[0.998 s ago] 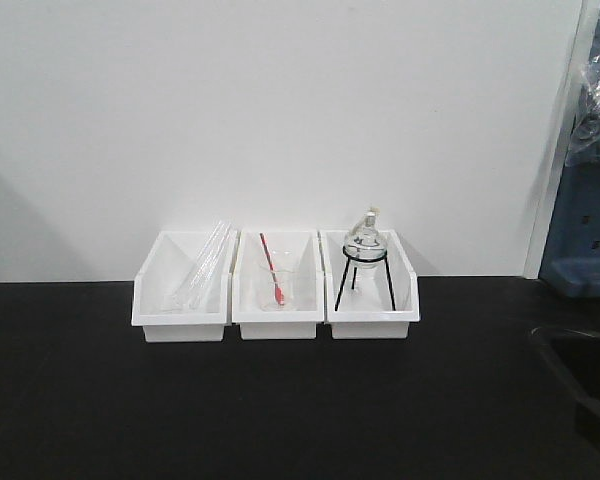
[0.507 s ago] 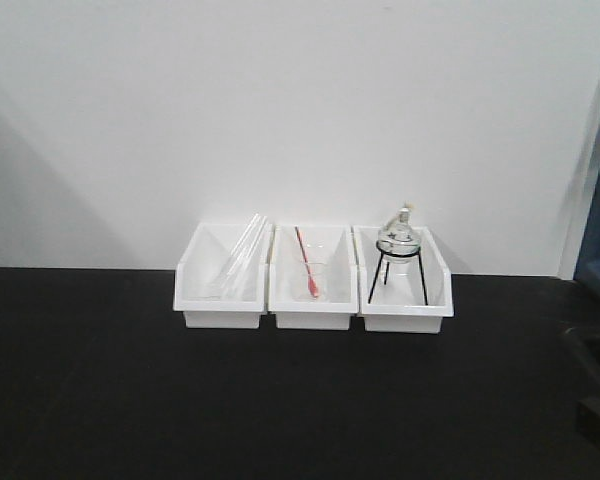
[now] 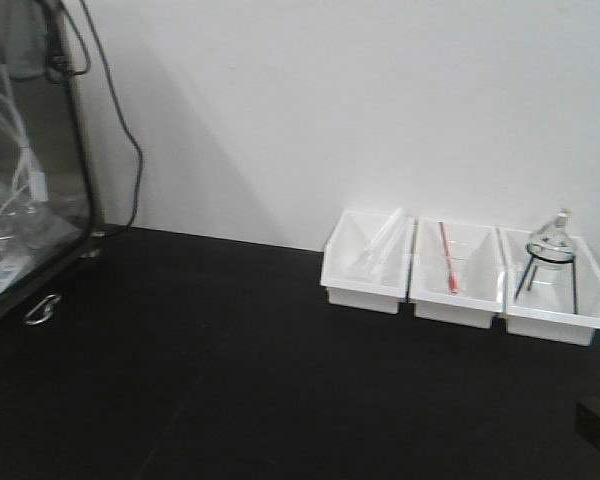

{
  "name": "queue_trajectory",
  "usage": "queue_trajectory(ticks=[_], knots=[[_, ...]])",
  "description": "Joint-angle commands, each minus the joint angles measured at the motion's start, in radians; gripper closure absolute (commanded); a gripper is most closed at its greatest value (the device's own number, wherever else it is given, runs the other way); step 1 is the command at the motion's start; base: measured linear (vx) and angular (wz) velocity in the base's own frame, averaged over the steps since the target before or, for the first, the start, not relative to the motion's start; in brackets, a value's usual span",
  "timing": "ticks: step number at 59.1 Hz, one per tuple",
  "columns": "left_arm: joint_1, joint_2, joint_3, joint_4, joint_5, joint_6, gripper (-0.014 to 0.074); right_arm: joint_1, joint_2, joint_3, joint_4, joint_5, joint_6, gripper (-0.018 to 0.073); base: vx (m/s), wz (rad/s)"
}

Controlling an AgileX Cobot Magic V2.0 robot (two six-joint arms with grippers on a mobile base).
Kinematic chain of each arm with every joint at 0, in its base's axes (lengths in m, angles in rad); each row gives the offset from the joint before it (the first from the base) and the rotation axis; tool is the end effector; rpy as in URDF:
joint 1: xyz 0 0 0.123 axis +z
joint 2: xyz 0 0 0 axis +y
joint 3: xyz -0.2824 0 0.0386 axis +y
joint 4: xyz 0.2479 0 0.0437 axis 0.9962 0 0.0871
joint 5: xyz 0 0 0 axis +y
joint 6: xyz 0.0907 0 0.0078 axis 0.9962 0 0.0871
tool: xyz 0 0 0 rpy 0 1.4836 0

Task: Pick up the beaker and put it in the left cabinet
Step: 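Drive the base away from the bench holding the beaker in the right gripper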

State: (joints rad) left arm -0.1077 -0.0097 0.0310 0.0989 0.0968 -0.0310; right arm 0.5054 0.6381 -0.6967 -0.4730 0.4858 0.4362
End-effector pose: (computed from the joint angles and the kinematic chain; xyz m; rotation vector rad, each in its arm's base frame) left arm 0.0568 -0.0053 0.1944 0.1327 1.5958 -0.0236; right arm 0.1198 0.0441 0.3545 -0.3100 1.8345 0.1588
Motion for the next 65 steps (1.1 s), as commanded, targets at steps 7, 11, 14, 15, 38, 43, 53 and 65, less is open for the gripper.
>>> queue_trajectory(ticks=[7,11,14,15,38,43,53,65], knots=[[-0.006,-0.019,0.015,-0.003,-0.089,-0.003,0.0604,-0.003,0.000,-0.030,-0.025,-0.074,-0.005,0.0562,-0.15,0.61],[-0.006,-0.019,0.015,-0.003,-0.089,-0.003,0.0604,-0.003,0.000,-0.030,-0.025,-0.074,-0.005,0.0562,-0.16,0.60],[-0.006,-0.019,0.015,-0.003,-0.089,-0.003,0.0604,-0.003,0.000,-0.030,-0.025,-0.074,-0.005,0.0562,-0.15,0.59],[-0.006,-0.019,0.015,-0.003,-0.089,-0.003,0.0604,-0.003,0.000,-0.030,-0.025,-0.074,-0.005,0.0562,-0.15,0.58],[-0.006,-0.019,0.015,-0.003,-0.089,-0.003,0.0604,-0.003,0.000,-0.030,-0.025,-0.074,-0.005,0.0562,-0.13,0.54],[-0.006,-0.019,0.015,-0.003,-0.089,-0.003,0.0604,-0.003,0.000,-0.030,-0.025,-0.074,-0.005,0.0562,-0.10,0.49],[-0.006,-0.019,0.015,-0.003,-0.089,-0.003,0.0604,-0.003,0.000,-0.030,-0.025,-0.074,-0.005,0.0562,-0.07,0.49],[-0.006,-0.019,0.015,-0.003,-0.089,-0.003,0.0604,-0.003,0.000,-0.030,-0.025,-0.074,-0.005,0.0562,-0.01,0.55]])
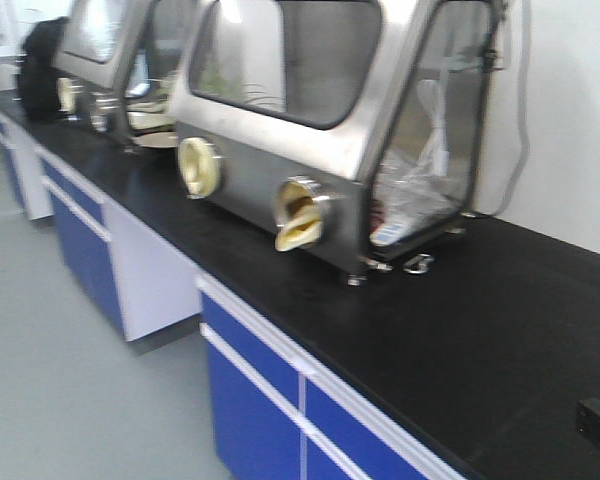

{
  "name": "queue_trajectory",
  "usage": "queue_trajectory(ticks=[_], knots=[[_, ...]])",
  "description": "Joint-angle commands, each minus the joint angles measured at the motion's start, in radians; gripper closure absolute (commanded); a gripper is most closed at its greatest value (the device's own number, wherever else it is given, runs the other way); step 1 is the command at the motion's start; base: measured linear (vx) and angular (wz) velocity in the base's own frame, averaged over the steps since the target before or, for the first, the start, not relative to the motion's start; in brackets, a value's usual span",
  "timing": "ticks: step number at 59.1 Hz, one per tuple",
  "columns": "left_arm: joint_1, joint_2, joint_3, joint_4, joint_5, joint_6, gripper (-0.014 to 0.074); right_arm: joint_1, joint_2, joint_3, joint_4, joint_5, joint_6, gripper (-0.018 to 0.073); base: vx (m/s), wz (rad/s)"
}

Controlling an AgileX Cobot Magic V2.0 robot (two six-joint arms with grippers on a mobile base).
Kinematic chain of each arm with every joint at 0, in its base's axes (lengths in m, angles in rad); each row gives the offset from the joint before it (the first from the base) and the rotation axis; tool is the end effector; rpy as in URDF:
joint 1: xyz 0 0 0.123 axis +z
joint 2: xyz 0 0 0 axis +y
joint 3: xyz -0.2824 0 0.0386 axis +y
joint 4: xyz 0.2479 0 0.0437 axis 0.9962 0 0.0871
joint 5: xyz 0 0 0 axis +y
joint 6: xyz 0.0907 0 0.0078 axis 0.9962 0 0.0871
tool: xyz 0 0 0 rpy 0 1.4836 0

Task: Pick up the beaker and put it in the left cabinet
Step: 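Drive the base away from the bench holding the beaker in the right gripper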

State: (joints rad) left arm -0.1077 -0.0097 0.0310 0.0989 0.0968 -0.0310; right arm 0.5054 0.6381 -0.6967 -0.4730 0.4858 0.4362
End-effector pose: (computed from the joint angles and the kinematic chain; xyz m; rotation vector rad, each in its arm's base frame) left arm 0.0568 -0.0053 0.1944 0.1327 1.5958 -0.0236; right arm 0.1198 0.0441 0.3545 -0.3100 1.8345 0.1588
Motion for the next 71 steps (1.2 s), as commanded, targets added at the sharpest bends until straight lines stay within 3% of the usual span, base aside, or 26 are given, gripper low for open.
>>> queue_trajectory(ticks=[1,39,71], knots=[[-0.006,-0.019,0.015,-0.003,-0.089,-0.003,0.0604,-0.003,0.000,-0.030,-0.025,-0.074,-0.005,0.0562,0.04,0.61],[-0.006,-0.019,0.015,-0.003,-0.089,-0.003,0.0604,-0.003,0.000,-0.030,-0.025,-0.074,-0.005,0.0562,0.20,0.69],[-0.006,-0.019,0.015,-0.003,-0.089,-0.003,0.0604,-0.003,0.000,-0.030,-0.025,-0.074,-0.005,0.0562,0.45,0.16]])
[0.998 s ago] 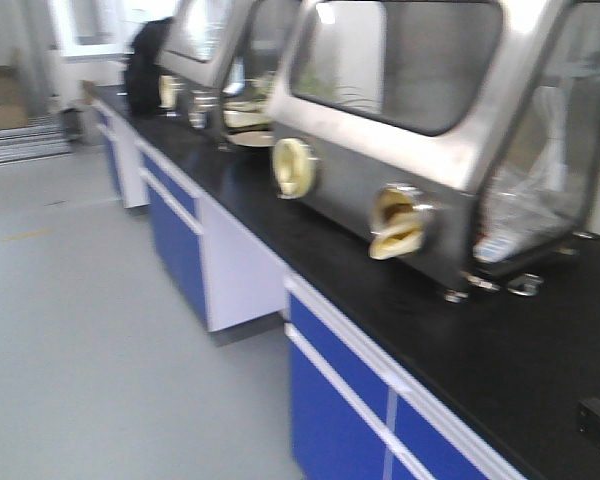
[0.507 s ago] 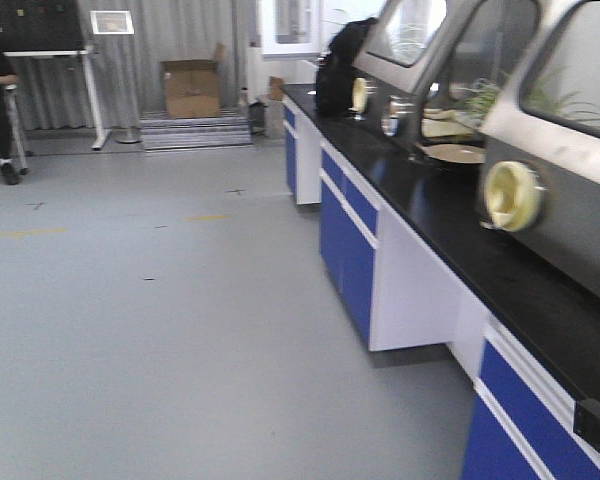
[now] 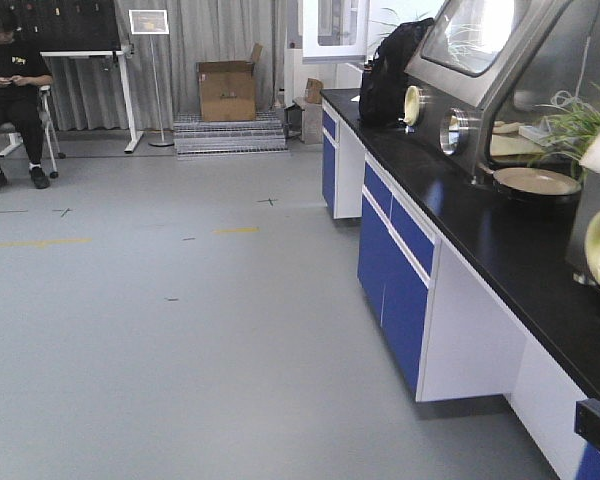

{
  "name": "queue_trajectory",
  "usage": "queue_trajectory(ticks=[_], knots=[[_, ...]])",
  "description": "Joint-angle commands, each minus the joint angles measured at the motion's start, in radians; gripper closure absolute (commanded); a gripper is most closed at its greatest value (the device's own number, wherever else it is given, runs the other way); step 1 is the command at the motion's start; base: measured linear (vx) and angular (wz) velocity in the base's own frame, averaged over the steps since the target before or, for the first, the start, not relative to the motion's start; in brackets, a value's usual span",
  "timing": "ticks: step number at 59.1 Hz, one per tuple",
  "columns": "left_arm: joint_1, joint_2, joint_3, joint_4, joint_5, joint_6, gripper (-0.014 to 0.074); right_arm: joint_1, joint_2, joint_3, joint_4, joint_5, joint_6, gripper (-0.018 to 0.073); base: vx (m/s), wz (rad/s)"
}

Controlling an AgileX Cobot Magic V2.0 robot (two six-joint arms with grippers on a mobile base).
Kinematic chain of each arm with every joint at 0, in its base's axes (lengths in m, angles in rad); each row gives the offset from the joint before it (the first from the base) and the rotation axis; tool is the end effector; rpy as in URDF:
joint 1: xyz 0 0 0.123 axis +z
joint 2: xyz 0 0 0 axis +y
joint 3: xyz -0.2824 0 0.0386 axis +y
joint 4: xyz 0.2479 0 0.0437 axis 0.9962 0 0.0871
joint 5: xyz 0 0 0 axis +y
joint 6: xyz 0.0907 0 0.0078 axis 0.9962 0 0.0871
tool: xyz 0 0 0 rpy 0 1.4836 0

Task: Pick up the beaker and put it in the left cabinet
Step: 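Drive the base away from the bench holding the beaker in the right gripper, then drive the base across the room to the open white cabinet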

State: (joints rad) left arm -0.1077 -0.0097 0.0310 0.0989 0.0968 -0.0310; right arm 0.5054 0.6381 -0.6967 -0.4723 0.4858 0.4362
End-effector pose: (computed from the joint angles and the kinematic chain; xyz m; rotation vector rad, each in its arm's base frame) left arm 0.0568 -0.0053 0.1944 0.1327 1.5958 -0.0236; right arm 0.1198 0.0441 0.3545 -0.3096 1.8347 0.1595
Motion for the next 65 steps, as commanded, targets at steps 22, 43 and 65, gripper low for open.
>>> queue_trajectory(ticks=[22,43,65], knots=[[-0.006,-0.019,0.015,-0.003,-0.089,-0.003,0.0604,-0.003,0.000,-0.030,-0.026,-0.074,-0.005,0.0562,0.57,0.07],[-0.006,-0.019,0.015,-0.003,-0.089,-0.003,0.0604,-0.003,0.000,-0.030,-0.026,-0.074,-0.005,0.0562,0.63,0.23],[-0.006,-0.019,0.015,-0.003,-0.089,-0.003,0.0604,-0.003,0.000,-0.030,-0.026,-0.073,-0.005,0.0562,0.67,0.13]])
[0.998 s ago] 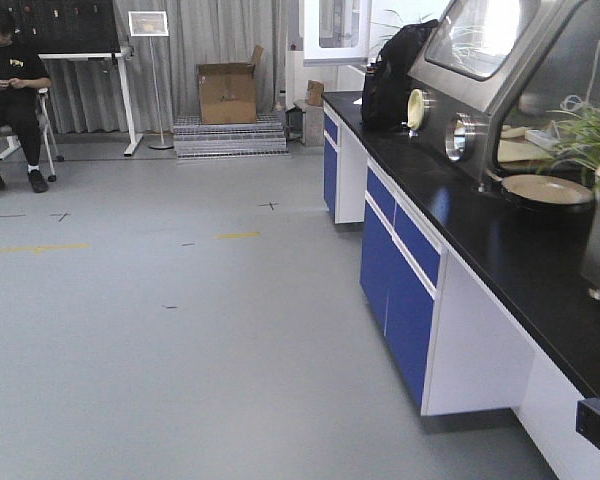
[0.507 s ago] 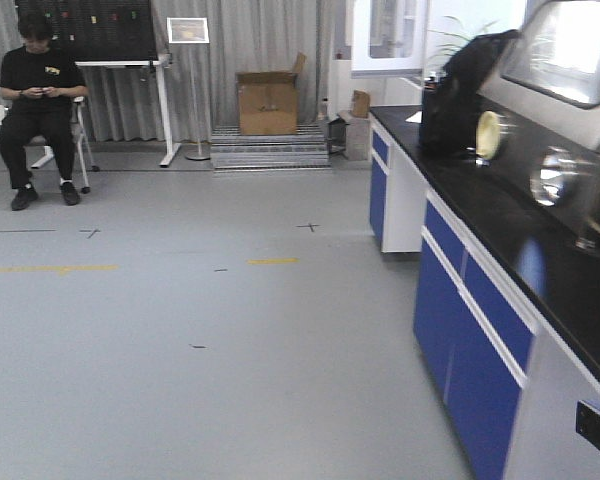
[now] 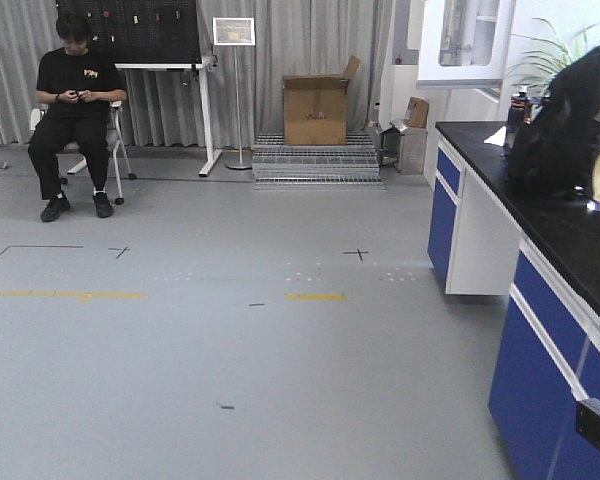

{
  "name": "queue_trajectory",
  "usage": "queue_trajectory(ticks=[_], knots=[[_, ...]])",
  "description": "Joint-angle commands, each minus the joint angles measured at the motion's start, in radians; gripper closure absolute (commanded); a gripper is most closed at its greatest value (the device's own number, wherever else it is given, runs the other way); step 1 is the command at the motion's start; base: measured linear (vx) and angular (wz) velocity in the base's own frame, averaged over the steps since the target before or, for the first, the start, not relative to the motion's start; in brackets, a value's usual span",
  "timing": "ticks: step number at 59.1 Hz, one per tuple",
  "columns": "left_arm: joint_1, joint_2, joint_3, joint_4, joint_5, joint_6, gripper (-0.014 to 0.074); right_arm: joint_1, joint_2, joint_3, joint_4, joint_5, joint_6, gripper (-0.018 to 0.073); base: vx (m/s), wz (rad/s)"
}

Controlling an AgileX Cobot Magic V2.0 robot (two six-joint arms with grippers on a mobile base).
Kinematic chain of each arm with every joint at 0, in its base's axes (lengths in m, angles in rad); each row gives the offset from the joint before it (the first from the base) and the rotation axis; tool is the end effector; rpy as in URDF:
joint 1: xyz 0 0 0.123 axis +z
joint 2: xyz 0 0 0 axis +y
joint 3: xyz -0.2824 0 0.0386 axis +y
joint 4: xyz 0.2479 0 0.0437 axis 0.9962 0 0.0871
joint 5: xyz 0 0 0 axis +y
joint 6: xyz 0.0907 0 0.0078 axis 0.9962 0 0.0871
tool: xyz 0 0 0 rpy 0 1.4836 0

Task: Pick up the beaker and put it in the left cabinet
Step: 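Drive the base across the room to the open white cabinet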

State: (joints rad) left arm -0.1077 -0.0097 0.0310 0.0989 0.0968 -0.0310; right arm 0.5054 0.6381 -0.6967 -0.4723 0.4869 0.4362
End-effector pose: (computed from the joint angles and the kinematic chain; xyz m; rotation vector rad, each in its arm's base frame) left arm 0.0568 -0.0053 0.1944 0.1327 1.5958 -0.0236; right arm 0.1198 0.0441 0.3544 -0.3094 1.8357 0.1589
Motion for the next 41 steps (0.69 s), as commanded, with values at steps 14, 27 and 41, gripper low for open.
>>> queue_trajectory(ticks=[14,27,41], knots=[[-0.006,-0.019,0.015,-0.003,-0.089,-0.003,0.0604,-0.003,0.000,-0.030,-0.026,-0.074,-0.005,0.0562,0.70,0.01],[-0.006,-0.019,0.015,-0.003,-0.089,-0.003,0.0604,-0.003,0.000,-0.030,-0.026,-0.075,-0.005,0.0562,0.69,0.04],[-0.006,-0.019,0.015,-0.003,-0.089,-0.003,0.0604,-0.003,0.000,-0.030,-0.026,-0.075,-0.005,0.0562,0.69,0.15]])
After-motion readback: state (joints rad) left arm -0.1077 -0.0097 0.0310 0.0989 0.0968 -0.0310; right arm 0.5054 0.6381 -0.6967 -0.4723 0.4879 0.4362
